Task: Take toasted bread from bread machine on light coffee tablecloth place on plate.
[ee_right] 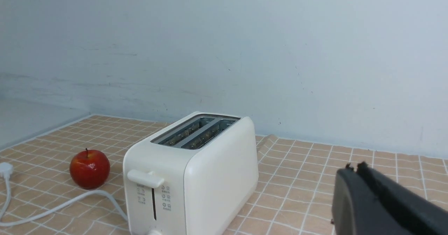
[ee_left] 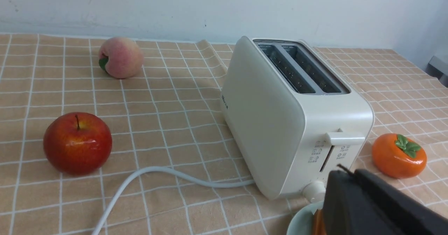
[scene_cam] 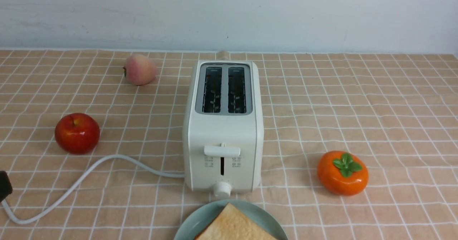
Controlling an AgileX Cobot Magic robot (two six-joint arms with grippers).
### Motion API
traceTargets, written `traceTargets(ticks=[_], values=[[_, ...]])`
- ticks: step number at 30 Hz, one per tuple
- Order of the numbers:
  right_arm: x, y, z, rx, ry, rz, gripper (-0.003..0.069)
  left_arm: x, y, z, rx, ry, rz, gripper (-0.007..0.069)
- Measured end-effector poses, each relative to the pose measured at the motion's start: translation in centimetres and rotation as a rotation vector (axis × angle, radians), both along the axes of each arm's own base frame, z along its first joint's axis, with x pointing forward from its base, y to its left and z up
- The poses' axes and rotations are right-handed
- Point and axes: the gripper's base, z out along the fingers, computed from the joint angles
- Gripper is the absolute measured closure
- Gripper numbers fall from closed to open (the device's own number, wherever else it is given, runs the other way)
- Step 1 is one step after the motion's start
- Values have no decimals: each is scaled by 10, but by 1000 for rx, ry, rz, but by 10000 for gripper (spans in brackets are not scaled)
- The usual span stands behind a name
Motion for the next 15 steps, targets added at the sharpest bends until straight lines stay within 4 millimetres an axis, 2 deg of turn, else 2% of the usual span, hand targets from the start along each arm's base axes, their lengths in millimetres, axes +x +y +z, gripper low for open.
traceTargets(ticks=[15], values=[[0,0,0,-2,-6,0,647,0,0,-1,2,5,1,635]])
